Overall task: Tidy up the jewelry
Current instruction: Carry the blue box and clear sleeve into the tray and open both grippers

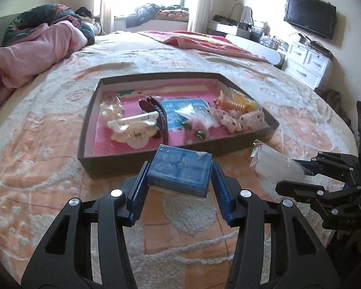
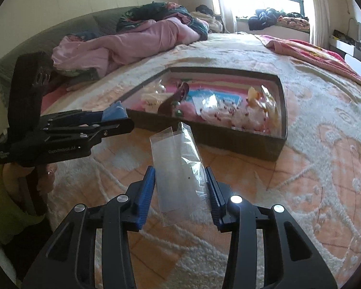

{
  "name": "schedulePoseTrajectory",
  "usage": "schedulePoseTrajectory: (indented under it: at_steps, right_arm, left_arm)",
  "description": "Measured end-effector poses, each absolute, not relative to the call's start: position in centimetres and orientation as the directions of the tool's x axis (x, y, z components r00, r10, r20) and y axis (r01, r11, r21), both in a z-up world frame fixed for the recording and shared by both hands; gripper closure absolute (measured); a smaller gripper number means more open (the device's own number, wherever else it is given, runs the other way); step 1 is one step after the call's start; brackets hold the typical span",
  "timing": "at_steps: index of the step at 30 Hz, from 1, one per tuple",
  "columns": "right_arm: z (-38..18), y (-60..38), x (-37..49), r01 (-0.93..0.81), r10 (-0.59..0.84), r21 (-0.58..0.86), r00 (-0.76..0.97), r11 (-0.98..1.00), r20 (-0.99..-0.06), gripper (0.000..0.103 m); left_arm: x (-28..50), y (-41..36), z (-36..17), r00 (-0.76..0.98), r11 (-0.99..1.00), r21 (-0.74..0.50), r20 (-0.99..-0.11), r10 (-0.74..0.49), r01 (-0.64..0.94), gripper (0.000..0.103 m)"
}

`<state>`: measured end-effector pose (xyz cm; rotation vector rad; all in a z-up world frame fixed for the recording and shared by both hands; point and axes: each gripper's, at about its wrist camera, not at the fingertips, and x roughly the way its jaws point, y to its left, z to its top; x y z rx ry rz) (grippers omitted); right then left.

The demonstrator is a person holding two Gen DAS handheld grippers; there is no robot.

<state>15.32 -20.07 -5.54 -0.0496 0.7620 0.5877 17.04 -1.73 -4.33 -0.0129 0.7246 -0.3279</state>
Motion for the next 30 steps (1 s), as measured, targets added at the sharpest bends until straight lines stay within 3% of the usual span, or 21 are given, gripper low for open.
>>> schedulePoseTrajectory:
  at_steps: [30]
  right_arm:
    - [-3.2,-20.5,24.1,-0.411,0.401,0.140,0.661,0.901,-0.634,0.064]
  left_arm:
    - [22.8,-2.2,-4.2,0.706,0.946,-0.177,-0.631,-0.322,0.273,0.061]
